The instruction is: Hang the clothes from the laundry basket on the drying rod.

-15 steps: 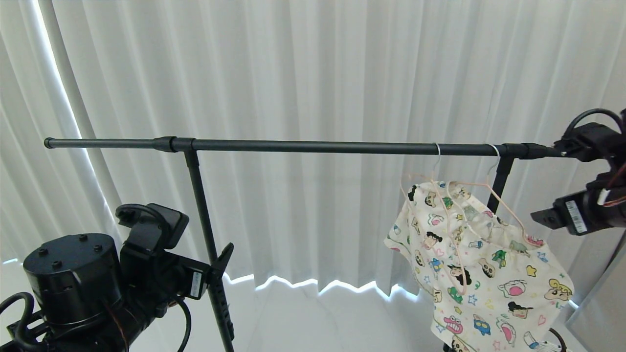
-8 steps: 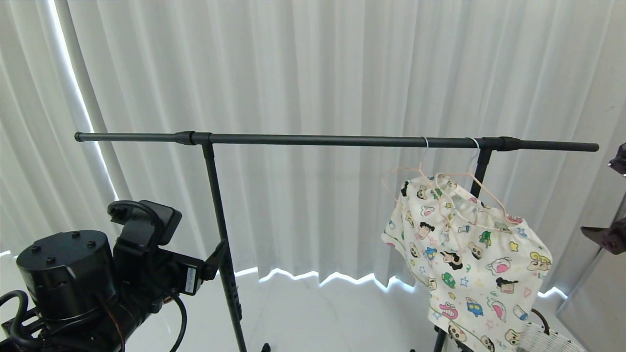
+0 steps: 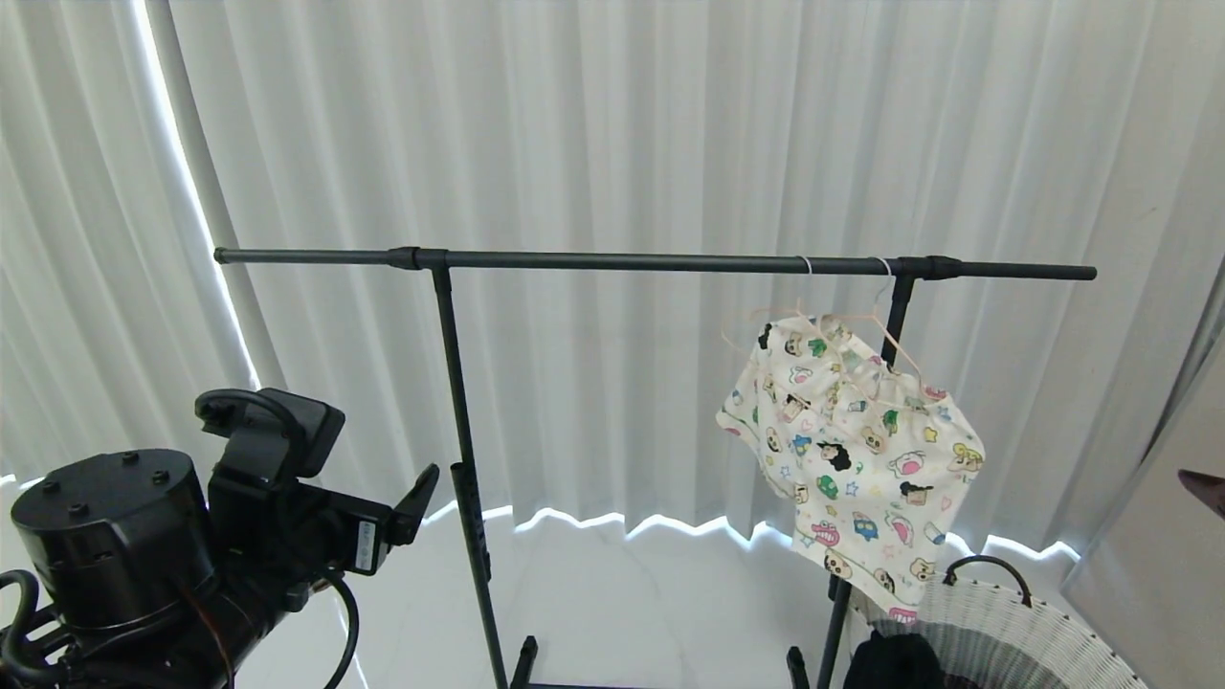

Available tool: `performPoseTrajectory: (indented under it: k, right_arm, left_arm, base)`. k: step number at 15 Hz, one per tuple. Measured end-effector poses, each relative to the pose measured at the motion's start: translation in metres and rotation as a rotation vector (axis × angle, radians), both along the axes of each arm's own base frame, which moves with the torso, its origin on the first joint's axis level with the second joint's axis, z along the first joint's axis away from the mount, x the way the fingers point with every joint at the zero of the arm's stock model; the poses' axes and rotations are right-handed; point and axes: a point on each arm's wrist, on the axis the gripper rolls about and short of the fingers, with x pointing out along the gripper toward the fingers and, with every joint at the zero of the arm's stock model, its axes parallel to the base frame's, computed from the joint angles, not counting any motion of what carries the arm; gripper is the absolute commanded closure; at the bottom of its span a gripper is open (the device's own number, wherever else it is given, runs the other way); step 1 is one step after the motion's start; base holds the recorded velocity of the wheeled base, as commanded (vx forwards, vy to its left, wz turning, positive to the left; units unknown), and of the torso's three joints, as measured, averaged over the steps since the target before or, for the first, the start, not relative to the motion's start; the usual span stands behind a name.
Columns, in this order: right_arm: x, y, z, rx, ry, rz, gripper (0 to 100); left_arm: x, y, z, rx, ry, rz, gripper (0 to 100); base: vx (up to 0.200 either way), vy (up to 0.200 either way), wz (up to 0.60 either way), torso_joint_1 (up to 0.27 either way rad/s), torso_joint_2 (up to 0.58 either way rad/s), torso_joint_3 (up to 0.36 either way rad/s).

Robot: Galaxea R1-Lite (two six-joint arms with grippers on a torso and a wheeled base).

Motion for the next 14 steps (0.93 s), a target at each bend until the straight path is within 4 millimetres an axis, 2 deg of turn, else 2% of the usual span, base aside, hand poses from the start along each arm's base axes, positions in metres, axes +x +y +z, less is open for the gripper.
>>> performPoseTrajectory:
  k: [3,14]
  right_arm:
    - [-0.006,-0.001,-0.005,-0.03,0.016,0.003,0]
    - [-0.012,-0.011,-0.011,-0.048,0.03,-0.061,0]
  left_arm:
    - [0.0,0.0,0.002,-0.004,-0.014,0.0,0]
    - [-0.006,0.007,-0.005,0.0,-0.007,0.024,0]
  base:
    - [0.0,0.0,0.0,-0.059,0.17,0.076]
    - [0.0,0.0,0.0,-0.212,0.49,0.274]
